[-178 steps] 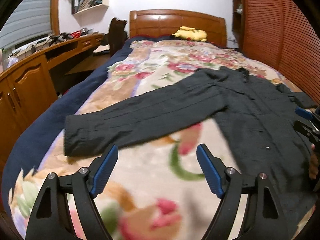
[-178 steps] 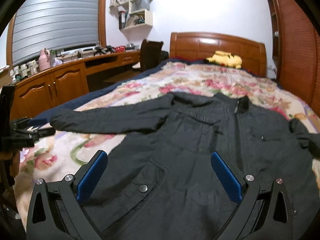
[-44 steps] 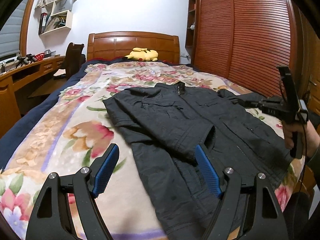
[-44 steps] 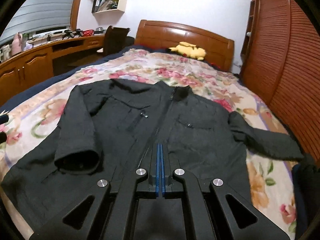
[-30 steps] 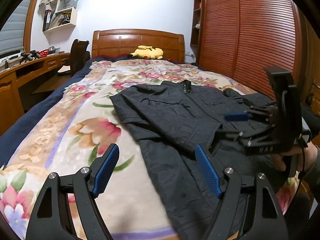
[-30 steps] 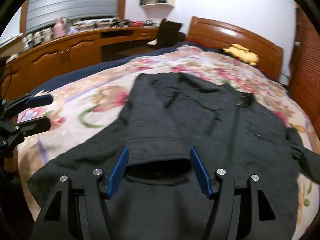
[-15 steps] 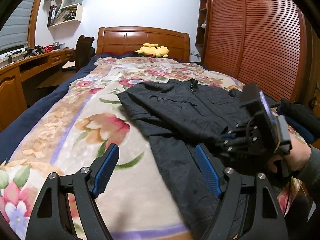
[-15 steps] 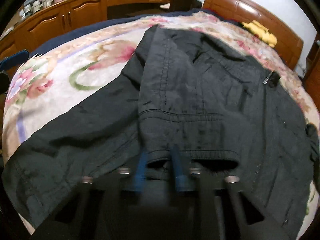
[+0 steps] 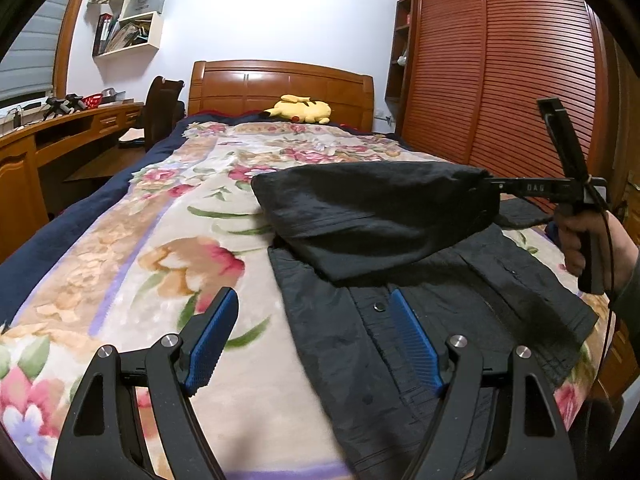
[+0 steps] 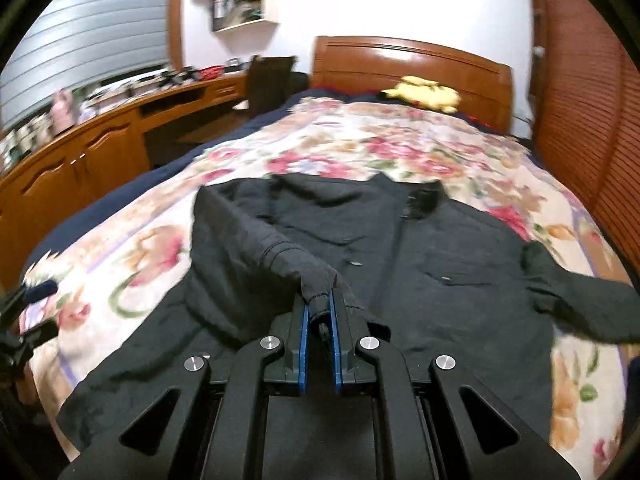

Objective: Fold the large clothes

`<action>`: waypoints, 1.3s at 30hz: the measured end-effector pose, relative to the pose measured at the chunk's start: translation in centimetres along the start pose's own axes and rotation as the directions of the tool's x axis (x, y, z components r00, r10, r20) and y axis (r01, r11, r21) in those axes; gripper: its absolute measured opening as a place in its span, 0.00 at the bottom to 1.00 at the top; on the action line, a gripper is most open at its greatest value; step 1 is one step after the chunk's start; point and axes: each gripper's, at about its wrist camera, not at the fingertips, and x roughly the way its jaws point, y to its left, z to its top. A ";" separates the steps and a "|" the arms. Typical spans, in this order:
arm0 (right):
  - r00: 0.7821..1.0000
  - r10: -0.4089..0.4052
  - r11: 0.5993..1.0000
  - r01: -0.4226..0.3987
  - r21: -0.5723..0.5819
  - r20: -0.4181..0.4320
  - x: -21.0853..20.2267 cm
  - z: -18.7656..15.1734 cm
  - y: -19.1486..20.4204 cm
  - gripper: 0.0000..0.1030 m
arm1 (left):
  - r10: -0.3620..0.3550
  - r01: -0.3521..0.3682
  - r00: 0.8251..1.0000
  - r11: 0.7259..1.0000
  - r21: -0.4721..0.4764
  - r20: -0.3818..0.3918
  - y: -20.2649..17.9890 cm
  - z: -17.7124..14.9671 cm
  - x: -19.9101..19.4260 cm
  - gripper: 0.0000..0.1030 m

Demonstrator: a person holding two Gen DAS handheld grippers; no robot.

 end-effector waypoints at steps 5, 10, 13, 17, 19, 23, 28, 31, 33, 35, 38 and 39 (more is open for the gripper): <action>0.997 -0.077 0.996 0.078 0.041 -0.031 -0.3 -0.2 -1.7 0.09 | -0.010 0.011 1.000 1.000 0.010 -0.006 -0.6 0.1 0.4 0.77; 0.987 -0.143 0.986 0.148 0.074 -0.072 0.3 -0.3 -2.3 0.09 | -0.028 0.028 1.000 0.999 0.020 -0.008 -1.6 0.3 0.8 0.77; 0.977 -0.180 0.978 0.191 0.089 -0.114 0.4 -0.5 -3.2 0.09 | -0.038 0.038 0.999 0.999 0.029 -0.007 -2.2 0.4 0.9 0.77; 0.960 -0.224 0.958 0.249 0.141 -0.169 1.0 0.2 -4.8 0.09 | -0.052 0.052 0.999 0.998 0.043 -0.011 -3.2 0.6 1.4 0.77; 0.948 -0.234 0.951 0.269 0.150 -0.214 1.6 0.1 -5.0 0.09 | -0.056 0.056 0.998 0.997 0.049 -0.012 -3.6 0.6 1.6 0.77; 0.942 -0.217 0.951 0.264 0.163 -0.257 2.1 0.0 -5.7 0.09 | -0.067 0.067 0.998 0.996 0.058 -0.012 -4.6 0.8 2.0 0.77; 0.919 -0.263 0.934 0.319 0.161 -0.294 2.2 0.5 -7.1 0.22 | -0.073 0.074 0.997 0.995 0.072 -0.014 -5.9 0.8 2.4 0.77; 0.920 -0.287 0.927 0.337 0.167 -0.266 1.4 0.6 -7.4 0.42 | -0.074 0.075 0.997 0.994 0.082 -0.015 -6.8 0.8 2.7 0.77; 0.926 -0.290 0.927 0.335 0.170 -0.241 1.0 0.4 -6.9 0.46 | -0.078 0.079 0.997 0.994 0.080 -0.010 -7.3 0.8 2.8 0.77; 0.938 -0.278 0.936 0.314 0.162 -0.209 1.0 0.1 -6.5 0.46 | -0.094 0.094 0.996 0.993 0.076 -0.002 -7.8 1.0 2.9 0.77; 0.947 -0.263 0.947 0.290 0.137 -0.187 1.6 -0.5 -6.0 0.46 | -0.107 0.107 0.994 0.990 0.088 0.002 -8.9 1.1 3.2 0.84; 0.953 -0.245 0.955 0.269 0.128 -0.178 1.8 -0.7 -5.8 0.46 | -0.109 0.108 0.994 0.990 0.093 0.002 -9.2 1.1 3.3 0.85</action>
